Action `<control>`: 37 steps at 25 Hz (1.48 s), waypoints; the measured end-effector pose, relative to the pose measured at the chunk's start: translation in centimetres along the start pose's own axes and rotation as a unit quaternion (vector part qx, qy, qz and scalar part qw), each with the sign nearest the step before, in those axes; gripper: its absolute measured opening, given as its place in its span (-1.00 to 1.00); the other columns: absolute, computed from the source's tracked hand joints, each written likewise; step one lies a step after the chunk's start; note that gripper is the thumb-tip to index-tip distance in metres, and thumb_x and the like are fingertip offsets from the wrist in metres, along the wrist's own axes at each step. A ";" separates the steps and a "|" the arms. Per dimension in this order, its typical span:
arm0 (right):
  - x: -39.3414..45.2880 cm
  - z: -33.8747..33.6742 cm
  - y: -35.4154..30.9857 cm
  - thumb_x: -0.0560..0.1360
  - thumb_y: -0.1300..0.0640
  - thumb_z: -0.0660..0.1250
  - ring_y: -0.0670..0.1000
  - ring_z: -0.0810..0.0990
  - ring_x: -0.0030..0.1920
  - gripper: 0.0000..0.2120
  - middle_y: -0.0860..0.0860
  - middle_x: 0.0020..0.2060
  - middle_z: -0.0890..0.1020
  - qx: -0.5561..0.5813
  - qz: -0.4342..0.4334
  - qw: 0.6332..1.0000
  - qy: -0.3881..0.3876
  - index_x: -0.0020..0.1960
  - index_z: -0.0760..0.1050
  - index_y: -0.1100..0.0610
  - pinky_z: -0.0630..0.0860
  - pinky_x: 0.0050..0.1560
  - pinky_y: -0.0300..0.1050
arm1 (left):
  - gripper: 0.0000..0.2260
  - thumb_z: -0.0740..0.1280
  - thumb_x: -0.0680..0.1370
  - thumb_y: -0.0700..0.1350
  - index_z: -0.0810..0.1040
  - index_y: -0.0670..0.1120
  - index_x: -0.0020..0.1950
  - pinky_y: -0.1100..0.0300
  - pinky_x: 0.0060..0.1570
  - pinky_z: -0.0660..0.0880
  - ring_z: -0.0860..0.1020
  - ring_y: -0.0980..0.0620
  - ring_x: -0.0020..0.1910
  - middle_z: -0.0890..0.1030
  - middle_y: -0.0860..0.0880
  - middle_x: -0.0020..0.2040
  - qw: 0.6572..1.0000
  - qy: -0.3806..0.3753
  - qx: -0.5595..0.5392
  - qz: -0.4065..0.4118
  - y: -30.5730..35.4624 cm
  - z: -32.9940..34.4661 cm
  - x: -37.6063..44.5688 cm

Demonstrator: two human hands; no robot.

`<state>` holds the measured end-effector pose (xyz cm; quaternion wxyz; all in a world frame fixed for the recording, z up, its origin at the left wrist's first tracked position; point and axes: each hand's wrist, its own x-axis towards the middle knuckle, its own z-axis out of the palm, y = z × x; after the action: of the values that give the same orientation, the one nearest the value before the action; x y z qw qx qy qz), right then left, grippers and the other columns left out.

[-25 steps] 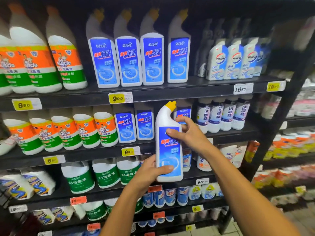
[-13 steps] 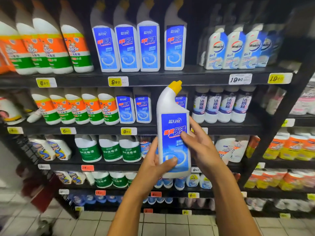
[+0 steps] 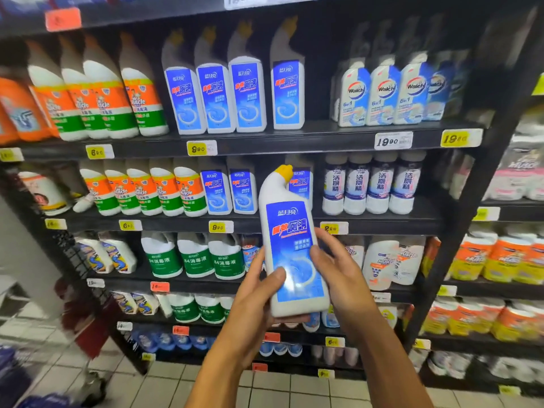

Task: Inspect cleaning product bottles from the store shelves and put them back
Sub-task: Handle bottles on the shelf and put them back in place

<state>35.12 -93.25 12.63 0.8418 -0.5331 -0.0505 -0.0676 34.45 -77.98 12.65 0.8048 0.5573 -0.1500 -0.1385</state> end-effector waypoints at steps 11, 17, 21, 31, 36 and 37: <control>-0.6 -1.6 0.1 0.53 0.15 0.23 0.19 0.63 0.20 -0.57 0.19 0.24 0.62 0.192 0.084 0.978 0.000 0.39 0.46 0.19 0.63 0.05 0.03 | -0.38 0.26 0.37 0.44 0.07 0.60 0.37 0.09 -0.14 0.60 0.59 0.19 -0.20 0.58 0.16 -0.18 0.932 0.013 0.357 0.058 0.9 1.8 0.1; -0.7 -2.5 0.5 0.34 0.11 0.43 0.27 0.61 0.19 -0.58 0.25 0.25 0.60 0.258 0.103 0.961 -0.012 0.19 0.65 0.13 0.43 0.27 0.28 | -0.60 0.34 0.58 0.04 0.40 0.48 0.31 0.14 -0.34 0.45 0.42 0.01 -0.26 0.40 -0.01 -0.26 0.968 -0.012 0.228 0.107 1.4 2.9 0.0; -0.8 -2.2 0.0 0.47 0.15 0.33 0.25 0.64 0.17 -0.65 0.23 0.20 0.63 0.256 0.077 0.964 -0.014 0.23 0.62 0.16 0.64 0.06 0.16 | -0.56 0.35 0.48 0.07 0.42 0.38 0.33 0.25 -0.19 0.51 0.47 0.10 -0.19 0.46 0.06 -0.16 0.968 -0.004 0.229 0.104 1.8 3.3 -0.2; -1.1 -1.1 -1.6 0.26 0.17 0.50 -0.04 0.68 0.11 -0.47 0.00 0.06 0.71 -0.018 -0.105 0.986 0.127 0.23 0.53 0.10 0.65 0.05 -0.09 | -0.43 0.37 0.52 -0.38 0.38 0.08 0.41 0.23 -0.04 0.60 0.63 0.01 0.14 0.68 0.13 0.10 0.982 0.033 0.164 0.089 -0.6 3.4 0.8; -1.3 -2.5 -2.3 0.35 0.12 0.46 -0.02 0.68 0.08 -0.60 -0.01 0.03 0.71 -0.021 -0.100 0.991 0.082 0.18 0.54 0.07 0.65 -0.09 -0.16 | -0.31 0.54 0.37 -0.30 0.38 -0.09 0.45 0.07 0.06 0.62 0.60 -0.11 0.23 0.65 -0.02 0.23 0.997 0.035 0.017 0.070 -1.7 2.5 1.5; -1.3 -2.9 -2.5 0.39 0.09 0.43 0.00 0.68 0.07 -0.65 0.01 0.02 0.72 -0.011 -0.094 0.993 0.070 0.17 0.56 0.08 0.64 -0.09 -0.16 | -0.24 0.58 0.30 -0.25 0.38 -0.14 0.45 0.04 0.11 0.61 0.58 -0.13 0.25 0.61 -0.09 0.28 0.997 0.021 -0.034 0.059 -1.8 2.3 1.8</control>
<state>33.49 -96.86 13.46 0.8273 -0.5294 -0.0407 -0.1837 35.08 -81.20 11.89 0.8331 0.5225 -0.1609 -0.0845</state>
